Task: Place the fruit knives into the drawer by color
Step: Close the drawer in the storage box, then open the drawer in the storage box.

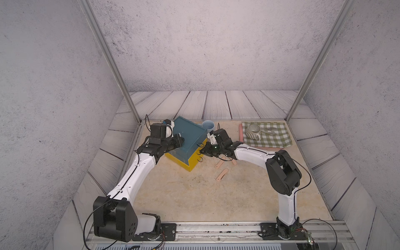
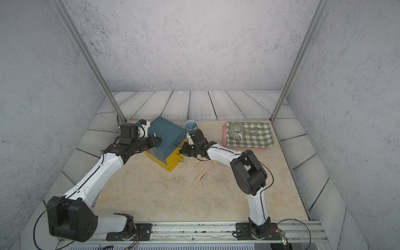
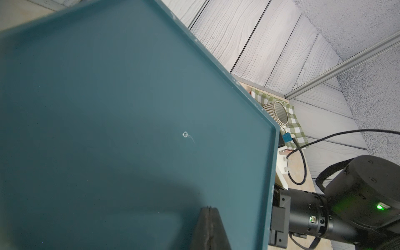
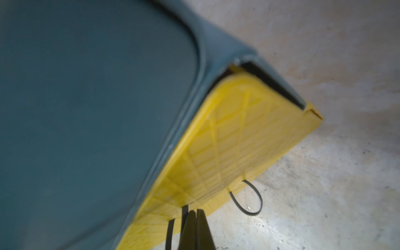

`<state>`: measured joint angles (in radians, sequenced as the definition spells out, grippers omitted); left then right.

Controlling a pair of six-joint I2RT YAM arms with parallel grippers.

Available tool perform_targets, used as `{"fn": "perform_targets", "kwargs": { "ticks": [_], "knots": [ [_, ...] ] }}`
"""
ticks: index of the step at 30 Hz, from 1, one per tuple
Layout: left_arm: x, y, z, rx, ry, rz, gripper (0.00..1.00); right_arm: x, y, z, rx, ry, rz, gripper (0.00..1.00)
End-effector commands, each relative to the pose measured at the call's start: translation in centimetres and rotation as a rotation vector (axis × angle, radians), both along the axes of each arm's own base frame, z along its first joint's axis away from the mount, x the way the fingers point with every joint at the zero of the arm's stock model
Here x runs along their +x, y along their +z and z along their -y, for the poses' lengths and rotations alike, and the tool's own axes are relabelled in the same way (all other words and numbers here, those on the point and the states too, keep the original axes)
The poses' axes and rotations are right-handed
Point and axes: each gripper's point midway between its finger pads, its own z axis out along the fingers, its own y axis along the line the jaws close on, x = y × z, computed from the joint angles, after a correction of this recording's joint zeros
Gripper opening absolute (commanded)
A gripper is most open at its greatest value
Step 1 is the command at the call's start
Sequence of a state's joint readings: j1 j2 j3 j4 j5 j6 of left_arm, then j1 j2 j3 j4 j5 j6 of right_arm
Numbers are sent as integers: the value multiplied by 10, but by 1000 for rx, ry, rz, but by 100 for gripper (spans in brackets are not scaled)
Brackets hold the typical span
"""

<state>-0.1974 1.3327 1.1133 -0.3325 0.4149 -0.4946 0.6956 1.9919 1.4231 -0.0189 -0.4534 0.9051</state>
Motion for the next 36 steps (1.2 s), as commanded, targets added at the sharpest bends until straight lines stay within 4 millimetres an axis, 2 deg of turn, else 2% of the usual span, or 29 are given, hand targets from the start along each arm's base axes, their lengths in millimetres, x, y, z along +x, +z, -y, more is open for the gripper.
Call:
{"fn": "perform_targets", "kwargs": {
  "ticks": [1,6,9,14,17,27,36],
  "knots": [
    [-23,-57,-11,66,19,-221,0,0,10,-16,102,26,9,2],
    [-22,-58,-12,69,22,-222,0,-3,8,-7,93,4,9,4],
    [-22,-57,-12,69,22,-221,0,-12,6,4,75,-6,12,11],
    [-22,-56,-11,67,20,-216,0,-30,-8,22,39,-13,-6,26],
    [-22,-56,-11,65,21,-217,0,-35,-19,27,21,-11,-23,30],
    [-23,-56,-12,70,23,-217,0,-30,-48,20,-14,2,-81,35],
    [-23,-58,-13,76,26,-222,0,-18,-59,16,-14,-11,-102,35]
  ]
}}
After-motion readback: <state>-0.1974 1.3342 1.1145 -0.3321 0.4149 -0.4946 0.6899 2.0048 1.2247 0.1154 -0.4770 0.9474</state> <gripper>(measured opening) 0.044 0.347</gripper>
